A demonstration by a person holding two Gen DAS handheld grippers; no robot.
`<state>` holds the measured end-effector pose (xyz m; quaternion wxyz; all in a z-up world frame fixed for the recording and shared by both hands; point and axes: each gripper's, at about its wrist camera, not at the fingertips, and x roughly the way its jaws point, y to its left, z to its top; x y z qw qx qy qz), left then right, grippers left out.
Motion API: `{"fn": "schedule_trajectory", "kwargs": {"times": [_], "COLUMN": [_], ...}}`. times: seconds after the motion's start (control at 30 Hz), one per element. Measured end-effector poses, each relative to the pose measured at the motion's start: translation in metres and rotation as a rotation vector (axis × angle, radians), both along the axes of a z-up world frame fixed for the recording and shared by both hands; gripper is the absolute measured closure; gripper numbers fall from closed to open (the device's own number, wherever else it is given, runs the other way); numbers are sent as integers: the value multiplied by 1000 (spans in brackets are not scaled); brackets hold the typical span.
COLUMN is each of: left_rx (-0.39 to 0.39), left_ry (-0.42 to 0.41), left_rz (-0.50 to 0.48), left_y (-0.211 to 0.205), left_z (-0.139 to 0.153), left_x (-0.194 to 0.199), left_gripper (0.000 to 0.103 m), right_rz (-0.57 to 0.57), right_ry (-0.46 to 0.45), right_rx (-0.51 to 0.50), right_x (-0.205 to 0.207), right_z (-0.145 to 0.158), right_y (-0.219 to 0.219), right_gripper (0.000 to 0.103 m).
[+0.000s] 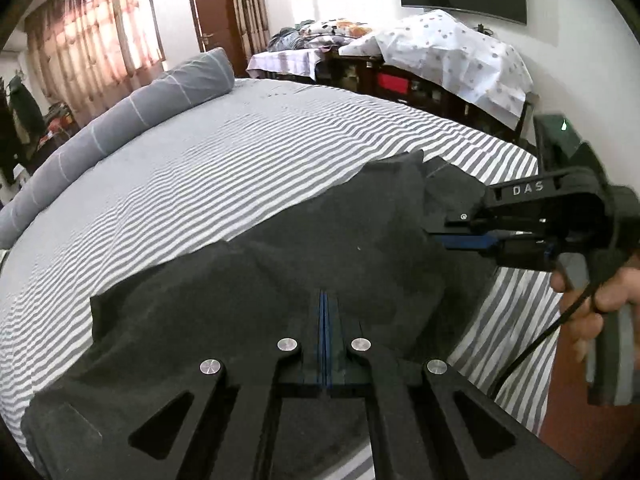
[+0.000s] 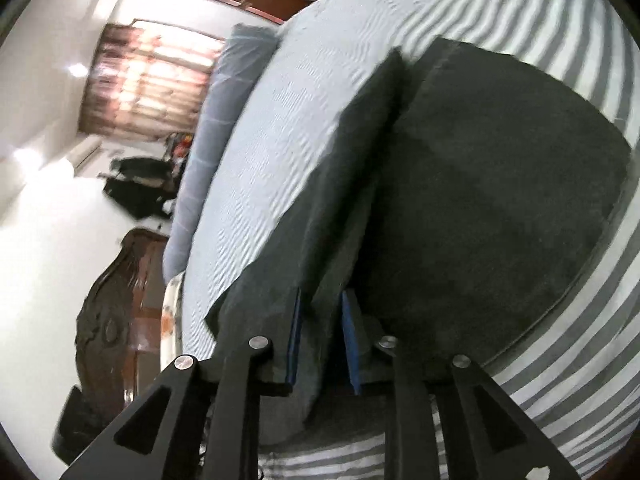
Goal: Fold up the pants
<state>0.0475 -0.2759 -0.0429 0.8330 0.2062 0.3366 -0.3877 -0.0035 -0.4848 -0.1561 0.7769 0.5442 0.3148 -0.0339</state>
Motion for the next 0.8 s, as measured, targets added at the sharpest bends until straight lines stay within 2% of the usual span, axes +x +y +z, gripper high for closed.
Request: {"fn": "schedule_trajectory", "kwargs": {"times": [0.1,0.2,0.27,0.3,0.37,0.43,0.63,0.7,0.77,0.8], "left_rx": [-23,-19,-1,0,0,9,57,95,119,99], "left_ry": [64,105,109,104,82,58,-4,-49,-47,-39], "left_rz": [-26,-73,-103,-113,-121,-105,-77,-68,-94,-103], "left_y": [12,21,23,25,24,20,0,-11,-15,-13], "left_z": [-4,-17,-26,-29,-33,-37,-50,-55,-59,-57], "left_x": [-1,-13,-23,-28,-35,-37,-36,-37,-38,-40], "left_gripper": [103,95,73,69,58,53,50,50,50,50], "right_rz": [-4,4,17,22,27,35,11,5,-2,-4], "right_ry": [-6,-7,-22,-40,-48,-64,-136,-142,-151,-146], "right_rx": [64,57,73,91,88,76,102,79,57,50], "right_x": [5,8,11,13,15,17,22,23,20,16], "right_z": [-12,-12,-12,-11,-7,1,20,26,28,29], "right_y": [-7,-9,-8,-7,-5,-3,-8,-10,-15,-16], "right_gripper": [82,82,86,93,95,96,98,98,97,95]}}
